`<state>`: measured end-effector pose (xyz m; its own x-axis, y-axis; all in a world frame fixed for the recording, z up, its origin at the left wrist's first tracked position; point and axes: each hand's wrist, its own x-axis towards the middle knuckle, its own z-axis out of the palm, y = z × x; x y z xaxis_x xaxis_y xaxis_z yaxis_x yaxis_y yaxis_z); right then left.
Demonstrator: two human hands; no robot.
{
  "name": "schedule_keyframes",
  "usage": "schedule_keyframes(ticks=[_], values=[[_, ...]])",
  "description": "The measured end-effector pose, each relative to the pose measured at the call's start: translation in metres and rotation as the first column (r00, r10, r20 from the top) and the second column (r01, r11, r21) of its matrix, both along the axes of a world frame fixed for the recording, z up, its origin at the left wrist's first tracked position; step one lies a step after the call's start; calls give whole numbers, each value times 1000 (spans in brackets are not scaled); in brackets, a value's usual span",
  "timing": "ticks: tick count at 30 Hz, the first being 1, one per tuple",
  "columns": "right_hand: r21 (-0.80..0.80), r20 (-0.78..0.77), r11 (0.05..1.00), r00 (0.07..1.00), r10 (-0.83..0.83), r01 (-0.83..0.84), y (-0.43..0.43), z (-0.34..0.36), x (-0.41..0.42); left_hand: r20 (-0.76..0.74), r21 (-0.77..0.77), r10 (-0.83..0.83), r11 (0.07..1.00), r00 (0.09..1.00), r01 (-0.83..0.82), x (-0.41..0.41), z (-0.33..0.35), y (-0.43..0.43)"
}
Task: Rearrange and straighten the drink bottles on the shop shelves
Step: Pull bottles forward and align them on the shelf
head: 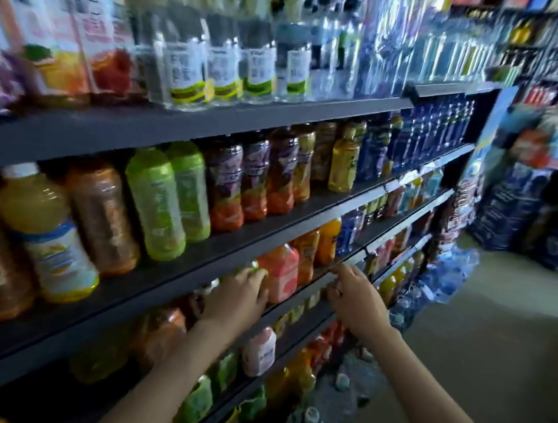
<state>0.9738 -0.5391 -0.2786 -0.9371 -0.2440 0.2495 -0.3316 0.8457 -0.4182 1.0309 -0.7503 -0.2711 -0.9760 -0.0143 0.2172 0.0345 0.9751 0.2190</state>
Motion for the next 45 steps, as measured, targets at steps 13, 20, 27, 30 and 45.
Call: schedule_keyframes(ticks=[13, 20, 27, 30, 45], values=[[-130, -25, 991, 999, 40, -43, 133, 34, -278, -170, 295, 208, 943, 963, -151, -270, 23, 142], [-214, -36, 911, 934, 354, -354, 102, 47, -384, -188, 598, 486, 746, 853, -293, -362, 39, 161], [-407, -80, 748, 836, 543, -524, 76, 41, -430, -200, 649, 573, 685, 795, -330, -408, 29, 163], [-434, -123, 657, 764, 634, -616, 75, 39, -432, -198, 648, 561, 690, 804, -322, -404, 31, 162], [-660, 118, 445, 502, 857, -605, 141, 56, -435, -182, 709, 590, 633, 786, -311, -373, 39, 251]])
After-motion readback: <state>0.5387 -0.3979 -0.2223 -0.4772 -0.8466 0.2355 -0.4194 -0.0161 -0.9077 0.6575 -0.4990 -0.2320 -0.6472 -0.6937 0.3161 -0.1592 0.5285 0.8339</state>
